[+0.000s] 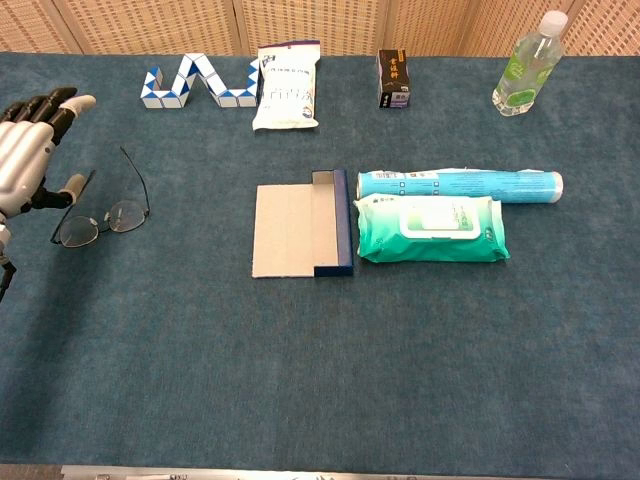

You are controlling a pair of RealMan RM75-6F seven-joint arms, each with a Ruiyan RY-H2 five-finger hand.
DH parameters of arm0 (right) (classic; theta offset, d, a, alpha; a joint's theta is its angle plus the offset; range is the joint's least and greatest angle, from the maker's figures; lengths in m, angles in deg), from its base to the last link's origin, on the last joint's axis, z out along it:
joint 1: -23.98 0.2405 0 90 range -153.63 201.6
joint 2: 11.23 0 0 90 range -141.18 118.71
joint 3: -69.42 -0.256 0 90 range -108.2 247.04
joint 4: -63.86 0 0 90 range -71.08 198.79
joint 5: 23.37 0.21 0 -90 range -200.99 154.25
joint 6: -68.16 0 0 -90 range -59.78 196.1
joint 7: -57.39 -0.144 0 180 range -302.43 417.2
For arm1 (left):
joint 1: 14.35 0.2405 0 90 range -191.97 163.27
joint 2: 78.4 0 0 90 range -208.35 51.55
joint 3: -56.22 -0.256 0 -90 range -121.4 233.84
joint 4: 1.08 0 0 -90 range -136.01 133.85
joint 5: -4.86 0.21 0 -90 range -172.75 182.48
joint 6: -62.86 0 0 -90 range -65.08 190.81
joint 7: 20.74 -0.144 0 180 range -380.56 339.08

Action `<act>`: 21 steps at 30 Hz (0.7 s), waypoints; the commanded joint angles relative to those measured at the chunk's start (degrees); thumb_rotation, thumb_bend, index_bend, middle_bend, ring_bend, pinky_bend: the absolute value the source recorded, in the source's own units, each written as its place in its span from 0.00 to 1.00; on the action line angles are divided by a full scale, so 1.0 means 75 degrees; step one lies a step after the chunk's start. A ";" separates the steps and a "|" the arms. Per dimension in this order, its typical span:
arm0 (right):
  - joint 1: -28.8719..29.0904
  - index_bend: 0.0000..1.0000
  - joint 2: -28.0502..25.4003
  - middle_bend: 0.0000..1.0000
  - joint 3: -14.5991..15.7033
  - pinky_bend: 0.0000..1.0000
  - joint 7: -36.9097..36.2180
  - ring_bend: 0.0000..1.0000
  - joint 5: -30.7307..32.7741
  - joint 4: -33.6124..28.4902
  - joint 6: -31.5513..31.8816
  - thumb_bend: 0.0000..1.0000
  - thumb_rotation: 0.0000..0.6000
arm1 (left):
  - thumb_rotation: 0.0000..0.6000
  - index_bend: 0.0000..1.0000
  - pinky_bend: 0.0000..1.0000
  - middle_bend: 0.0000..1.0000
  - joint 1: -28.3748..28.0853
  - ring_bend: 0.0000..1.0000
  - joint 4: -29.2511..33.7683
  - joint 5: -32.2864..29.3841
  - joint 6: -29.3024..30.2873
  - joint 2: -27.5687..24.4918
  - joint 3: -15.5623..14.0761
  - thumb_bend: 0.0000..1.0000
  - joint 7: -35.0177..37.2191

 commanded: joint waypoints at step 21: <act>-0.0033 0.70 -0.0039 0.63 -0.0040 0.52 -0.0123 0.51 0.0048 0.0016 0.0033 0.37 1.00 | 1.00 0.00 0.06 0.00 -0.0492 0.00 -0.1706 -0.0374 -0.0861 0.0951 0.0111 0.40 0.0291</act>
